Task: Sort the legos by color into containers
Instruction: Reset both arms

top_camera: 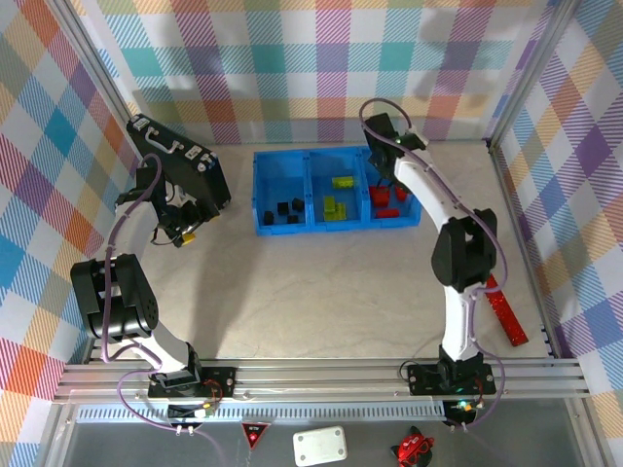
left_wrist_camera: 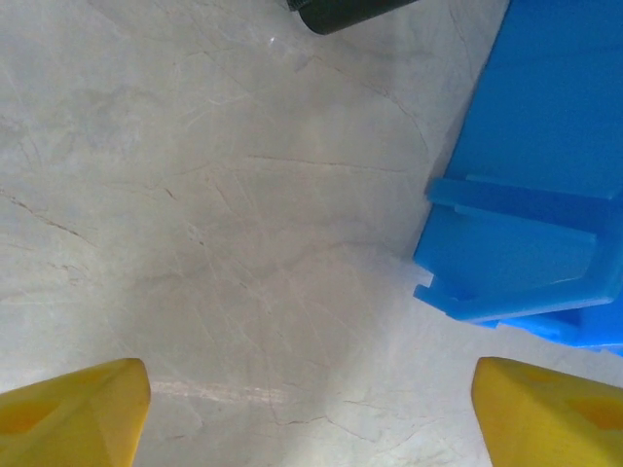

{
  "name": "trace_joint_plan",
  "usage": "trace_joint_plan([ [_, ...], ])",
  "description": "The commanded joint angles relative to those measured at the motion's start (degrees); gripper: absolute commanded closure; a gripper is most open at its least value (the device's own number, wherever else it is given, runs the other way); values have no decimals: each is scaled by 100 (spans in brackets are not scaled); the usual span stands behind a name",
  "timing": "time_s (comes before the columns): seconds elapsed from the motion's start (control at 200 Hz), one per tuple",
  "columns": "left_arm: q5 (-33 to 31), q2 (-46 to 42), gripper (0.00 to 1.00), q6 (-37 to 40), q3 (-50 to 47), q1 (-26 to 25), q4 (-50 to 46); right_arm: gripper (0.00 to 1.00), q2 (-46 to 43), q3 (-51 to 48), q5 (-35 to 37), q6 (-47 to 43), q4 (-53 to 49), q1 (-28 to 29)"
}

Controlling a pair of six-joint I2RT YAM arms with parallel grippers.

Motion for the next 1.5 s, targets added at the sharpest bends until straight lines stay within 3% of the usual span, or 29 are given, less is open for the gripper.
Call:
trace_joint_plan([
  [0.0,-241,-138,6,132,-91,55,-98,0,-619,-783,-336,-1635,787,-25],
  [0.105,-421,-175,0,172,-92,36,-123,1,-1283,-1800,-469,-2386,1250,-36],
  [0.32,-853,-348,0,-14,-72,29,-211,1,-2578,-3996,-788,-3348,2417,-246],
  [0.405,-1304,-525,0,-281,-39,-31,-218,1,-2968,-4805,-650,-3616,2959,-412],
  [0.485,-1924,-778,0,-635,-162,-128,-70,1,-3377,-5895,-697,-4121,4077,-553],
  [0.615,-2664,-1409,0,-815,-1133,-385,1333,1,-3548,-7269,-689,-4863,6107,-801],
  [0.73,-3799,-1974,0,93,-2376,-1004,3373,1,-3177,-7653,-948,-4958,7111,-1129],
  [0.805,-4167,-1992,0,724,-2877,-1264,4215,1,-3126,-7771,-1031,-5126,7692,-1176],
  [0.885,-4076,-1711,0,938,-3234,-1285,4932,1,-3018,-7966,-1448,-5219,8432,-1346],
  [1.025,-3678,-1237,0,1270,-4483,-1279,7686,1,-2932,-8141,-2070,-5039,8790,-1645],
  [1.105,-3163,-747,0,1287,-4956,-1214,9155,1,-2966,-8351,-2585,-5019,9094,-1828],
  [1.185,-2679,-252,1,1502,-5127,-1244,9954,1,-2786,-8613,-2995,-5059,9687,-1949],
  [1.22,-2562,-171,1,1556,-5154,-1243,10062,1,-2671,-8724,-2970,-5086,10102,-1940],
  [1.34,-2336,-182,0,1669,-4707,-1265,9234,1,-2787,-8613,-2829,-4975,9681,-1945],
  [1.41,-2801,-164,0,1848,-4643,-1525,9042,1,-2780,-8614,-2831,-4972,9703,-1943],
  [1.495,-2803,-164,0,1840,-4632,-1531,9021,1,-2788,-8626,-2816,-4988,9710,-1945],
])
